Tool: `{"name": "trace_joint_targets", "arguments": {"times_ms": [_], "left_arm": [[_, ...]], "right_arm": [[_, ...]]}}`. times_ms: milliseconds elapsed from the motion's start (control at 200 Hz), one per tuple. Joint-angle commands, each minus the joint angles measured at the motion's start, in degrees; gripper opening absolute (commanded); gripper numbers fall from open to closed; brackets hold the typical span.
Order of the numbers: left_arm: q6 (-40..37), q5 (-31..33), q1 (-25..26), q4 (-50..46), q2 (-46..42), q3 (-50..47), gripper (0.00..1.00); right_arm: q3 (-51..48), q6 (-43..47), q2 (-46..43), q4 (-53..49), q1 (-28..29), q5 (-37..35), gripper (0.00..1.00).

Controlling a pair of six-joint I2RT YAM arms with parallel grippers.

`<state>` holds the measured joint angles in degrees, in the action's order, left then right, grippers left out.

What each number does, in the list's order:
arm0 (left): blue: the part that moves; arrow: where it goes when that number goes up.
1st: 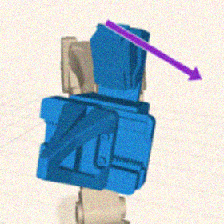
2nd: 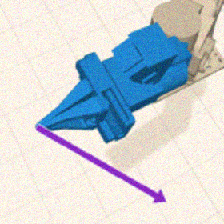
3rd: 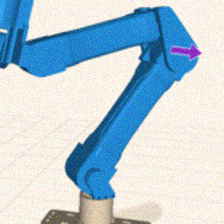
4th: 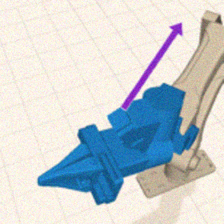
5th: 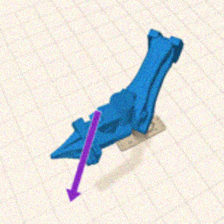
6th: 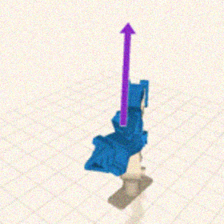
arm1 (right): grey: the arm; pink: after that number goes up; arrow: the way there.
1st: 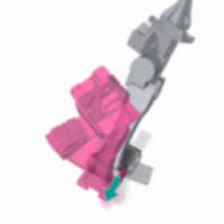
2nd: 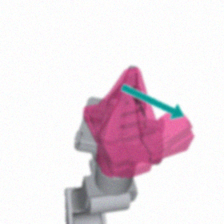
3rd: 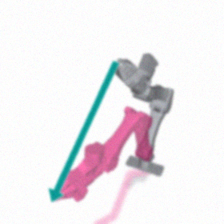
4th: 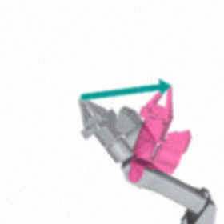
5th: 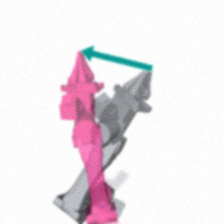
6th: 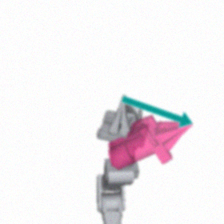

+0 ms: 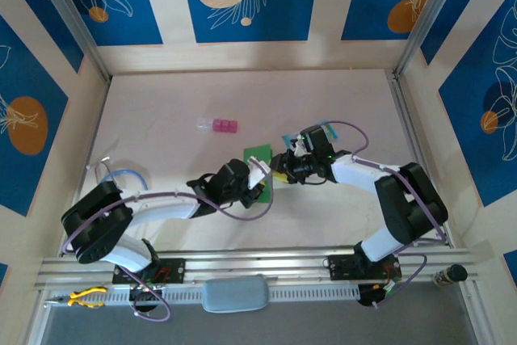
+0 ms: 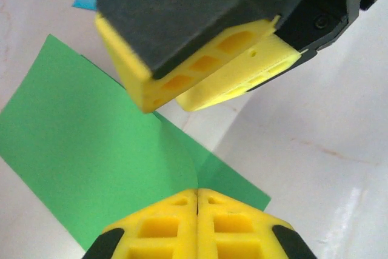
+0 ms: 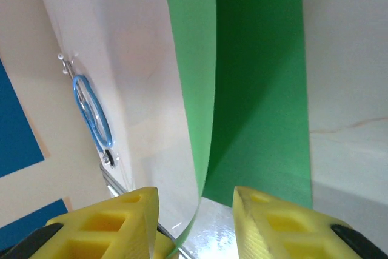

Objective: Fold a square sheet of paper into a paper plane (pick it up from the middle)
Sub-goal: Fold the triangle a second time at the center of the table.

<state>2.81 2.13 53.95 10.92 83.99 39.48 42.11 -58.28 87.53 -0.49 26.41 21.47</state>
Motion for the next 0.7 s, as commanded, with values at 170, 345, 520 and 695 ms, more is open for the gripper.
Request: {"name": "trace_joint_targets", "arguments": {"times_ms": [170, 345, 520, 695], "left_arm": [[8.9, -13.5, -3.5, -3.2, 1.2, 3.7, 0.00], [11.7, -14.8, -4.1, -2.3, 2.2, 3.9, 0.00], [13.7, -14.2, -4.2, -2.7, 3.7, 4.3, 0.00], [16.2, -12.3, -4.2, 0.0, 3.4, 2.8, 0.00]], "right_arm": [[-6.7, -1.3, -7.2, -2.4, -0.3, -5.0, 0.30], [-10.5, -2.3, -9.0, 0.4, 0.5, -3.2, 0.15], [-10.5, -2.6, -7.5, 1.4, 3.8, -3.6, 0.04], [-9.4, -3.6, -5.0, 1.3, 6.9, -6.3, 0.01]]}}
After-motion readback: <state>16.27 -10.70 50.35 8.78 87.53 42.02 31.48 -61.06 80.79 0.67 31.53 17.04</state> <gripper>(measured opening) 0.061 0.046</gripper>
